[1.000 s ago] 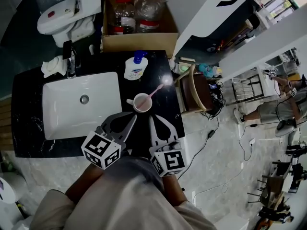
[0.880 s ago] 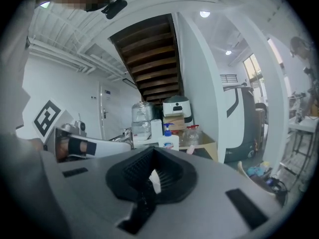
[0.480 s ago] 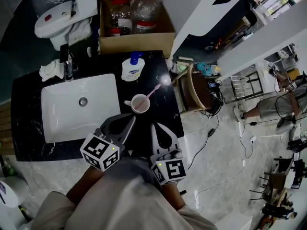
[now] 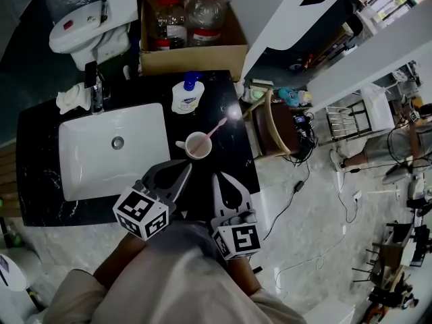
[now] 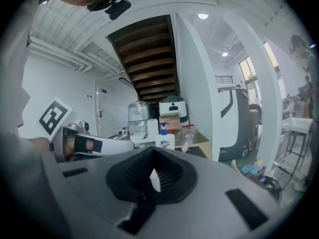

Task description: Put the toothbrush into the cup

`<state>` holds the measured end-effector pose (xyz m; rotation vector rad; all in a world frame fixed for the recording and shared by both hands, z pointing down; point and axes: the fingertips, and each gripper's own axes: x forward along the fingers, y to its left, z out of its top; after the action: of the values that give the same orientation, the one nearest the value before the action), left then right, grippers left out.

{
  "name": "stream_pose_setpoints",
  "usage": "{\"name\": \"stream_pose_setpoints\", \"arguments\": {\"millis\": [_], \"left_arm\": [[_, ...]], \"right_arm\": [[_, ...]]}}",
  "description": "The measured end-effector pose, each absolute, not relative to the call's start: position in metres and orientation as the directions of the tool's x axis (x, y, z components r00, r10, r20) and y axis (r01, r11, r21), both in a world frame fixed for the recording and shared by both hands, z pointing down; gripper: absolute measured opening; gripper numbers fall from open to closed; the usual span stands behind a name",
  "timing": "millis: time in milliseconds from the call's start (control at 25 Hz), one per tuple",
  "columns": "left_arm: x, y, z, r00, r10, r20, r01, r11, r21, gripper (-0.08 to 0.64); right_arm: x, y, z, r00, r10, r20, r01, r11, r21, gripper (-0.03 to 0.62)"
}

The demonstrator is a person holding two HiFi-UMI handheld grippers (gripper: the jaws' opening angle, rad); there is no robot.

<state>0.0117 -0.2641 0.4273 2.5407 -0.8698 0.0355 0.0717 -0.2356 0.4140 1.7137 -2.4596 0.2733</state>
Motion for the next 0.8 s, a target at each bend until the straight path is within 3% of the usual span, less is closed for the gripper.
{"name": "stream_pose_setpoints", "arguments": {"millis": [800], "left_arm": [[0.011, -0.2686, 0.4312, 0.795, -0.58, 0.177, -0.596, -0.694, 0.405, 0.005]], "right_arm": [[0.0749, -0.2391, 0.4226, -0.338, -0.911, 0.236, -0.941, 0.327, -0.082, 0.005]]}}
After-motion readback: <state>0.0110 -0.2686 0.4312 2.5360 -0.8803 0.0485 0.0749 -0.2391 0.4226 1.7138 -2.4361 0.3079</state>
